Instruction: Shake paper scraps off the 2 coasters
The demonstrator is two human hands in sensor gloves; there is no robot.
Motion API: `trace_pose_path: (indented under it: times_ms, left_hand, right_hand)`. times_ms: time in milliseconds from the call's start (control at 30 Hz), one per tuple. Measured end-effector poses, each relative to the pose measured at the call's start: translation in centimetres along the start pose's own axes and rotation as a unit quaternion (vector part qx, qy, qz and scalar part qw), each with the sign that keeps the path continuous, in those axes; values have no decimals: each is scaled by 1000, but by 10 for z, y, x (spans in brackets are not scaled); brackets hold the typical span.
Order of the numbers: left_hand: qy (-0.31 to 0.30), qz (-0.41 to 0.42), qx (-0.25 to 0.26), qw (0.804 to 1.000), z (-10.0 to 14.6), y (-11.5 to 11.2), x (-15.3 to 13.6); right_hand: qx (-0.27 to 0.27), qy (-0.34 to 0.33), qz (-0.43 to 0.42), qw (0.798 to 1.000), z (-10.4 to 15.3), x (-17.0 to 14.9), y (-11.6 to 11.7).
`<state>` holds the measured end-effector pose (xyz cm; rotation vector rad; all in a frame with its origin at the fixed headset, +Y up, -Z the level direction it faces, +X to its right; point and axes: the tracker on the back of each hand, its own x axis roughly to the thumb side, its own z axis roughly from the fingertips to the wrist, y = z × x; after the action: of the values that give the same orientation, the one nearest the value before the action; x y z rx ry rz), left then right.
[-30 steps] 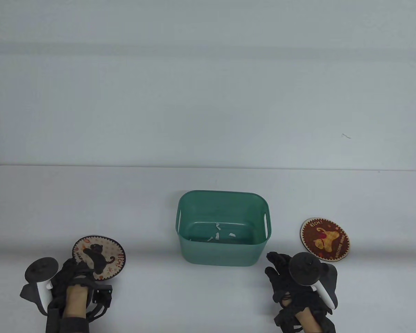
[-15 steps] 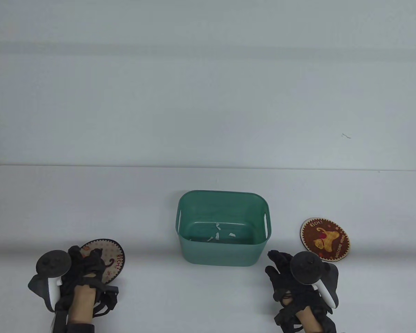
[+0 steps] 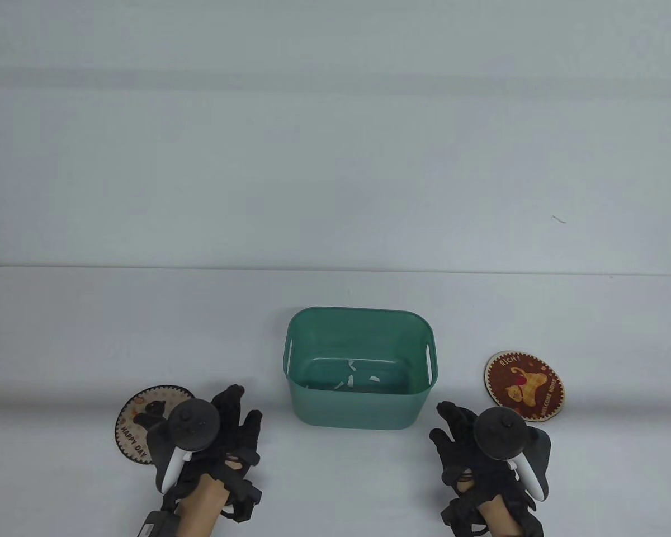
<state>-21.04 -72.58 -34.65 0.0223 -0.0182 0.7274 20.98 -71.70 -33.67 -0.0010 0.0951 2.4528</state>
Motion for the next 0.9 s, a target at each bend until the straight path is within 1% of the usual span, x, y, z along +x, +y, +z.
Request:
trace_pose_path:
  times_ms: [67, 133, 167, 367, 467, 633, 900]
  left_hand:
    - [-19, -26, -34, 999, 0, -7, 10]
    - [-47, -32, -47, 997, 0, -13, 17]
    - [-56, -35, -63, 996, -1, -18, 19]
    - [-86, -44, -155, 983, -4, -44, 23]
    - [-89, -58, -159, 982, -3, -48, 25]
    - [-77, -70, -162, 981, -2, -53, 23]
    - [-70, -78, -167, 980, -1, -54, 22]
  right_hand:
    - [15, 0, 2, 1000, -1, 0, 5]
    - [28, -2, 5, 1000, -3, 1, 8]
    - [36, -2, 9, 999, -3, 2, 11]
    - [65, -3, 23, 998, -5, 6, 23]
    - [71, -6, 26, 997, -4, 8, 26]
    - [78, -9, 22, 997, -1, 9, 28]
    - [79, -12, 14, 997, 1, 8, 28]
